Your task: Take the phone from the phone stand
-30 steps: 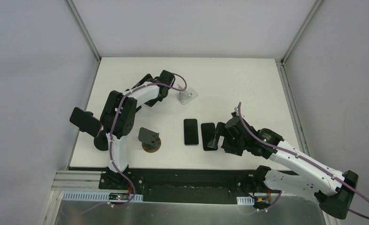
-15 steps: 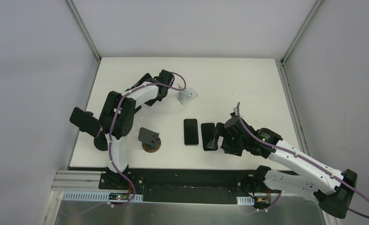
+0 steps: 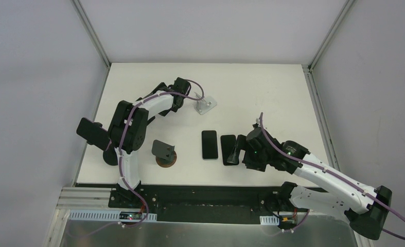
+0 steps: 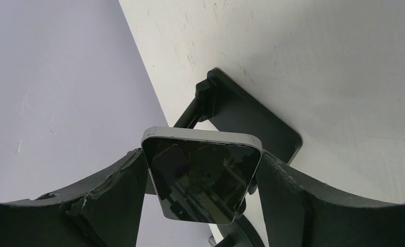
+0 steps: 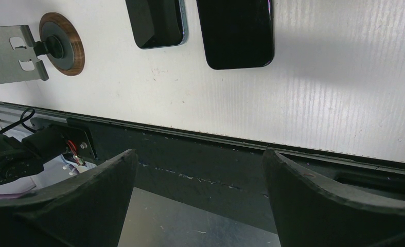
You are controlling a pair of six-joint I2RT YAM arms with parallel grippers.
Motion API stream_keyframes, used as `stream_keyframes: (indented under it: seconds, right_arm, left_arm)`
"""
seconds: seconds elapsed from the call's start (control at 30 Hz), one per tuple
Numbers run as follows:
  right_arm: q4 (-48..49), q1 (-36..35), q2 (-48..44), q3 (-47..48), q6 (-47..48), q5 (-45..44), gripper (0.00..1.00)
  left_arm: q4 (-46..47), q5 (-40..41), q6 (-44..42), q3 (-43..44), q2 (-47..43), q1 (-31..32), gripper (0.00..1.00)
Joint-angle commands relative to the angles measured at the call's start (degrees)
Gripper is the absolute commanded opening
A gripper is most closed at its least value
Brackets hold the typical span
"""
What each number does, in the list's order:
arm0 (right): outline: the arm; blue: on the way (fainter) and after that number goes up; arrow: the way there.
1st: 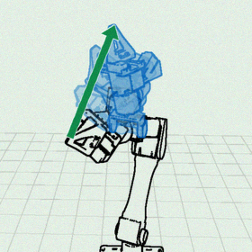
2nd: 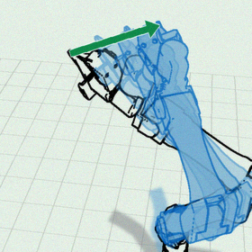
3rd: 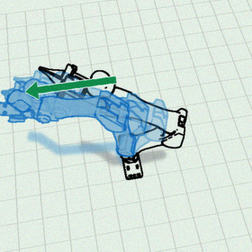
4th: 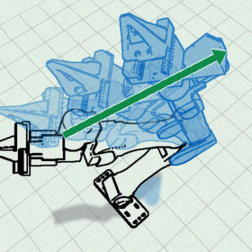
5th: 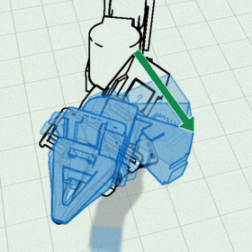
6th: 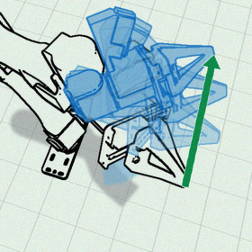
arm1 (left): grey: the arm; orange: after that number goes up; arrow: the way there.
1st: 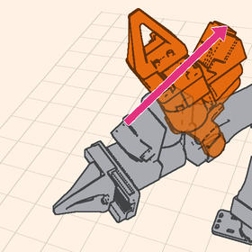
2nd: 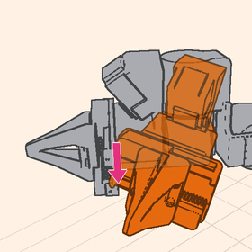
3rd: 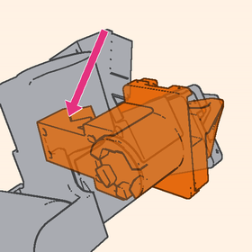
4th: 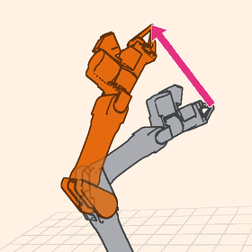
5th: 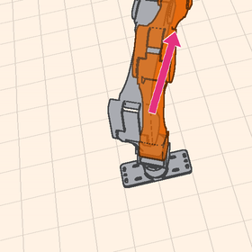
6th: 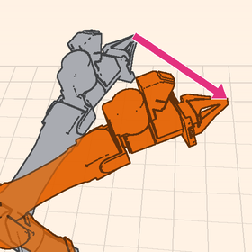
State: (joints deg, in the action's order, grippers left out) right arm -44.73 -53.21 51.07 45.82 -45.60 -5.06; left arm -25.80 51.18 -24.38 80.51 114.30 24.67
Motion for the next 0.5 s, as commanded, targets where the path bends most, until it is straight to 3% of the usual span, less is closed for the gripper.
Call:
stream_keyframes:
  seconds: [0.0, 0.07, 0.17, 0.2, 0.47]
  right_arm:
    - [0.7, 0.1, -0.1, -0.6, -0.4, 0.4, 0.93]
    - [0.5, 0.1, -0.2, -0.7, -0.5, 0.4, 0.93]
    - [0.5, 0.1, -0.3, -0.7, -0.6, 0.3, 0.93]
    - [0.4, 0.0, -0.3, -0.7, -0.5, 0.2, 0.93]
    - [0.2, 0.0, -0.8, -1.1, -0.7, 0.0, 0.93]
  left_arm:
    - [-0.7, -0.5, 1.8, -0.8, -4.0, -0.6, 0.49]
    - [-0.8, -0.1, 1.7, -0.7, -3.9, -0.6, 0.39]
    - [-0.8, 0.4, 2.4, -0.5, -4.4, -0.6, 0.05]
    - [-0.8, 0.6, 2.9, -0.5, -4.8, -0.6, 0.0]
    - [-1.1, 4.7, 1.6, 0.1, -6.8, -0.4, 0.0]
